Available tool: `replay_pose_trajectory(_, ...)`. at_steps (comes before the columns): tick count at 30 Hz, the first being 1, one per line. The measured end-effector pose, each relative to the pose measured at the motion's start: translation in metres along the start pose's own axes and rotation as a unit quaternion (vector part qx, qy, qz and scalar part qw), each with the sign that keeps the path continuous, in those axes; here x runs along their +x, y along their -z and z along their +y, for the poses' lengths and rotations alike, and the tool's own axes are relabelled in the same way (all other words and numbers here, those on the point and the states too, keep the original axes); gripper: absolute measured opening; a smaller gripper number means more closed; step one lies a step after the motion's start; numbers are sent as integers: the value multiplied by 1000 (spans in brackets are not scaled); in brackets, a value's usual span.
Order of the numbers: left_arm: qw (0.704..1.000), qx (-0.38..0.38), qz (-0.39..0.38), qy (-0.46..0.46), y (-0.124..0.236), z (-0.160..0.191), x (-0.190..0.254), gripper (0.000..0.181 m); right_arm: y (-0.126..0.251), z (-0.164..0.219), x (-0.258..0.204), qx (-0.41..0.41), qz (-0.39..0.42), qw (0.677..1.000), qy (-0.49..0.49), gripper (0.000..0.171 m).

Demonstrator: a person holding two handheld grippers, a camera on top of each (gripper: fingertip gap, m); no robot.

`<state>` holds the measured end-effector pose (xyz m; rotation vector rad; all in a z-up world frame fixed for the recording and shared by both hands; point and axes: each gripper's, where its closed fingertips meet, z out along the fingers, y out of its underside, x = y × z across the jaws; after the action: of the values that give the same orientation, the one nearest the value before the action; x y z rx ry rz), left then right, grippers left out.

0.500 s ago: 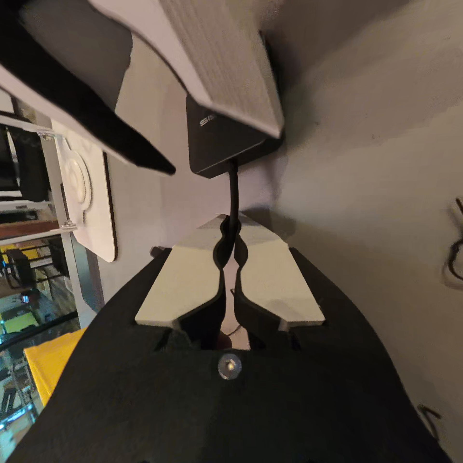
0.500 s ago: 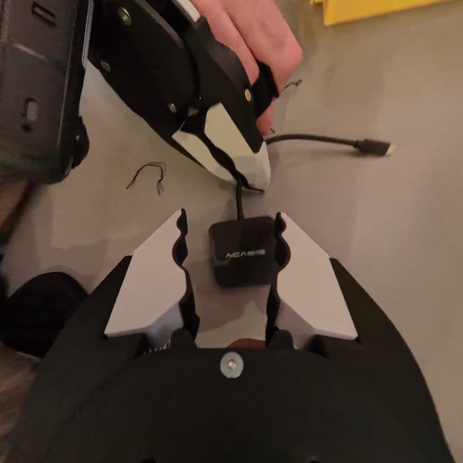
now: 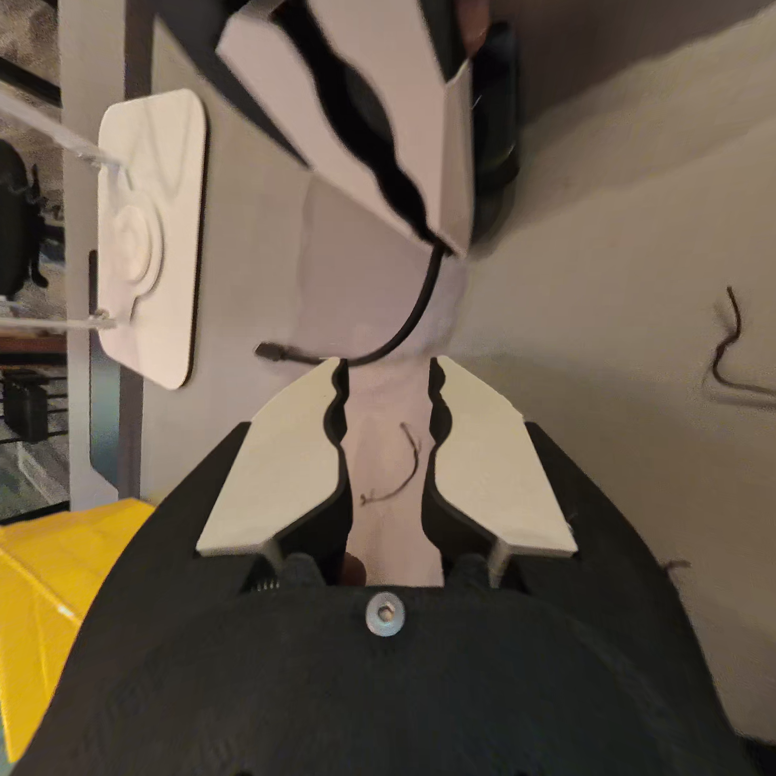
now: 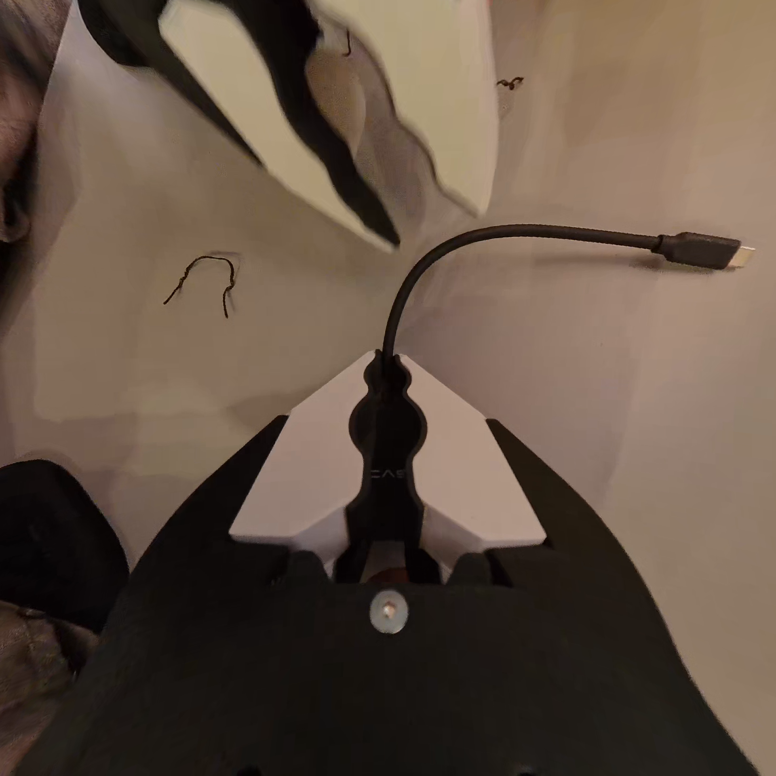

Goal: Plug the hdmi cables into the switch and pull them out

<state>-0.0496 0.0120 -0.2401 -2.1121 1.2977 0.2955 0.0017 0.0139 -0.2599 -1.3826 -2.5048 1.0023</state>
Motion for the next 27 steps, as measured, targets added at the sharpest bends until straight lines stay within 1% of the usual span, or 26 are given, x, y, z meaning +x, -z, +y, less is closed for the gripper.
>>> replay_pose_trajectory(3, 999, -7, 23, 20, 14, 22, -2, 36, 1, 1, -1, -3, -3, 1000, 1, 1)
replay_pose_trajectory(6, 998, -44, 41, 24, 12, 49, 0, 33, -2, 5, -5, -24, -7, 1000, 5, 3)
replay_pose_trajectory(9, 996, -47, 61, 35, 10, 55, 5, 30, -4, 5, -7, -29, -13, 999, 5, 11)
replay_pose_trajectory(11, 996, -62, 53, 25, 7, 60, 4, 23, -3, 3, -5, -23, -8, 1000, 6, 13)
replay_pose_trajectory(12, 996, -65, 61, 19, 6, 61, 6, 21, -2, 3, -6, -20, -9, 1000, 6, 13)
replay_pose_trajectory(15, 995, -53, 79, 33, 0, 58, 11, 7, 3, -1, -5, -8, -4, 1000, 11, 13)
replay_pose_trajectory(18, 994, -41, 86, 49, -3, 52, 12, 1, 7, -7, -6, 10, -4, 1000, 18, 12)
replay_pose_trajectory(23, 993, -35, 88, 67, -7, 48, 11, 0, 11, -16, -5, 33, 2, 999, 28, 11)
replay_pose_trajectory(25, 994, -29, 81, 71, -7, 47, 10, 0, 13, -19, -3, 40, 12, 999, 33, 13)
replay_pose_trajectory(27, 993, -8, 72, 94, -5, 42, 7, 0, 17, -25, -1, 55, 24, 997, 42, 18)
